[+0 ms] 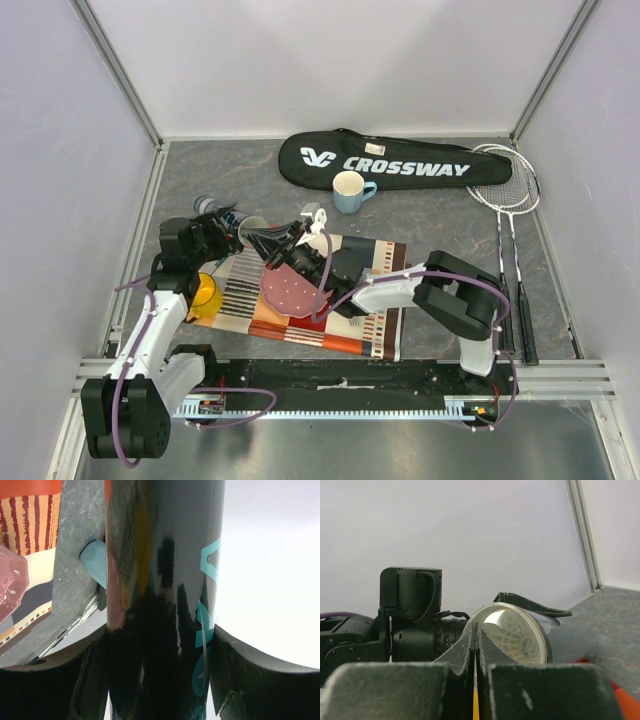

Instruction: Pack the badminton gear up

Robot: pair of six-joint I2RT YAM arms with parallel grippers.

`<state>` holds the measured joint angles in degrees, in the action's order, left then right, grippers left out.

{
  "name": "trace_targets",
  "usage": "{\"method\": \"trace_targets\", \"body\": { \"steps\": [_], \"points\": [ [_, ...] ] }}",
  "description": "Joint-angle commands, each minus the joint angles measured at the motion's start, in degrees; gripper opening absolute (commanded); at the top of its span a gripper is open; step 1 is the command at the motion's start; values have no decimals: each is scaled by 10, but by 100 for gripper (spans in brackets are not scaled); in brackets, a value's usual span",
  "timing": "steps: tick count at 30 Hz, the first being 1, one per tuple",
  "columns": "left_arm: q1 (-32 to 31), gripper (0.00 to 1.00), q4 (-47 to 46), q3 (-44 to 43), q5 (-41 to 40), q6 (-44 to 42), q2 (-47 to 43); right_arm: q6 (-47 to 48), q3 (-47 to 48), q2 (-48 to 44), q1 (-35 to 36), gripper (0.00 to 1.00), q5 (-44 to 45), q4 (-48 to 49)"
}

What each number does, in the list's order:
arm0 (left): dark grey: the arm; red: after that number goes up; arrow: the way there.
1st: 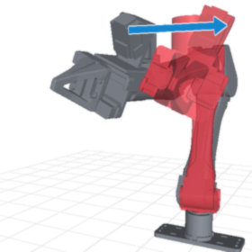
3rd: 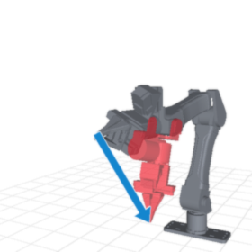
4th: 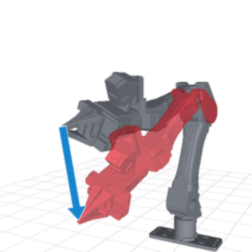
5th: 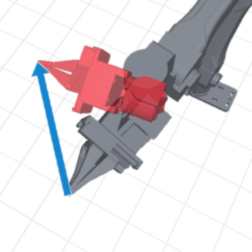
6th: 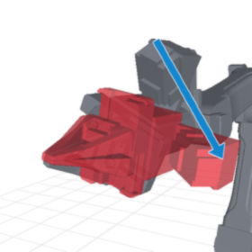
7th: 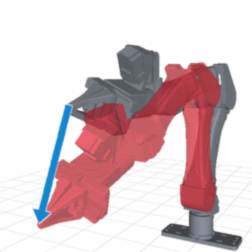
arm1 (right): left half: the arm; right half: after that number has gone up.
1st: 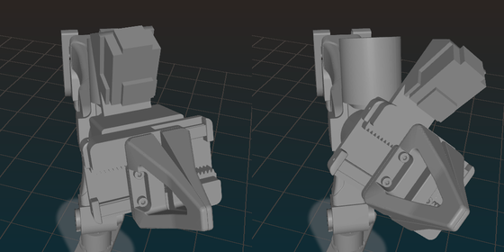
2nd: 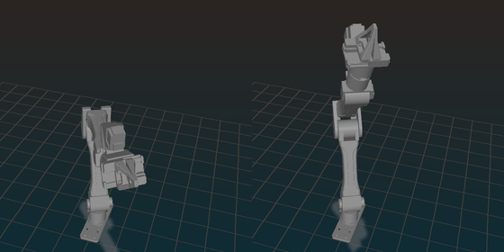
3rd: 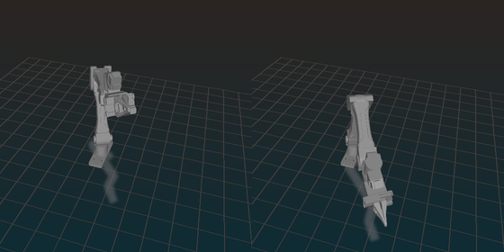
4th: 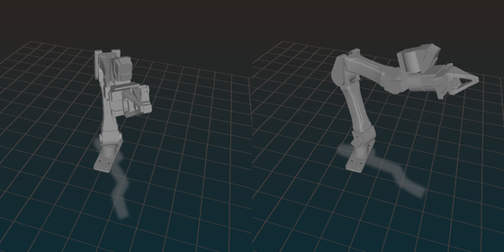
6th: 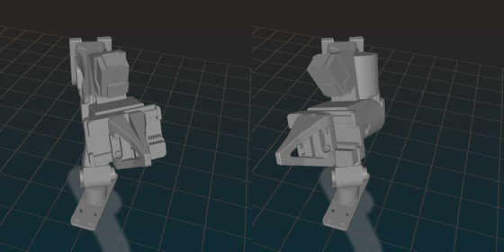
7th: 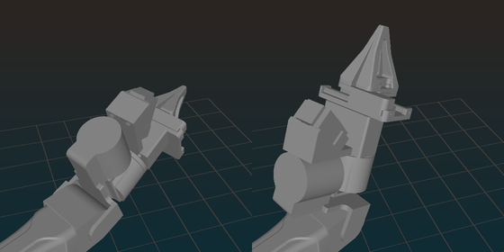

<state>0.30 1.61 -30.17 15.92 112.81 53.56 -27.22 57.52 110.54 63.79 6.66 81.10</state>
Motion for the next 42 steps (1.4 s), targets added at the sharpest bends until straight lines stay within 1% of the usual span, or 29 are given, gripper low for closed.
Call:
{"method": "trace_targets", "body": {
  "steps": [1,2,3,4,7,9,11,13,16,17,18,20,25,28,30,33,38,40,41,42],
  "points": [
    [-39,2,-50,-28,126,15,-50,34,-37,-15,-24,8,0,-263],
    [-34,2,-39,-30,119,9,-53,17,-33,-30,-24,10,-19,-293],
    [-30,2,-28,-30,112,5,-53,10,-23,-65,-24,13,-27,-356],
    [-27,2,-27,-27,108,-2,-54,-3,-21,-81,-24,19,-44,-378],
    [-21,2,-27,-16,93,-1,-54,-36,-16,-143,-25,28,-61,-449],
    [-20,2,-23,-17,80,-4,-53,-31,-2,-167,-28,31,-87,-496],
    [-18,2,-27,-21,79,-5,-50,-35,1,-182,-32,33,-99,-512],
    [-17,2,-26,-23,77,-7,-49,-39,-6,-211,-36,39,-109,-519],
    [-17,2,-22,-22,76,-8,-50,-35,0,-252,-43,44,-116,-549],
    [-17,2,-21,-22,75,-9,-50,-35,-3,-280,-45,47,-113,-560],
    [-17,2,-20,-23,75,-12,-50,-36,-7,-291,-52,54,-111,-565],
    [-17,2,-20,-23,76,-14,-50,-37,-5,-310,-60,60,-115,-589],
    [-17,2,-20,-22,76,-16,-55,-43,5,-307,-96,68,-162,-609],
    [-17,2,-20,-22,76,-16,-55,-32,16,-292,-96,69,-197,-616],
    [-17,2,-20,-22,78,-16,-56,-28,12,-288,-96,71,-222,-598],
    [-17,2,-20,-23,81,-16,-57,-35,8,-273,-96,71,-244,-561],
    [-17,2,-20,-19,83,-17,-57,-59,-35,-294,-96,70,-225,-504],
    [-17,2,-20,-18,82,-20,-57,-68,-36,-294,-97,65,-221,-497],
    [-17,2,-20,-17,82,-22,-57,-68,-27,-295,-96,61,-216,-512],
    [-17,2,-20,-17,81,-22,-57,-59,-21,-295,-97,53,-210,-526]
  ]
}}
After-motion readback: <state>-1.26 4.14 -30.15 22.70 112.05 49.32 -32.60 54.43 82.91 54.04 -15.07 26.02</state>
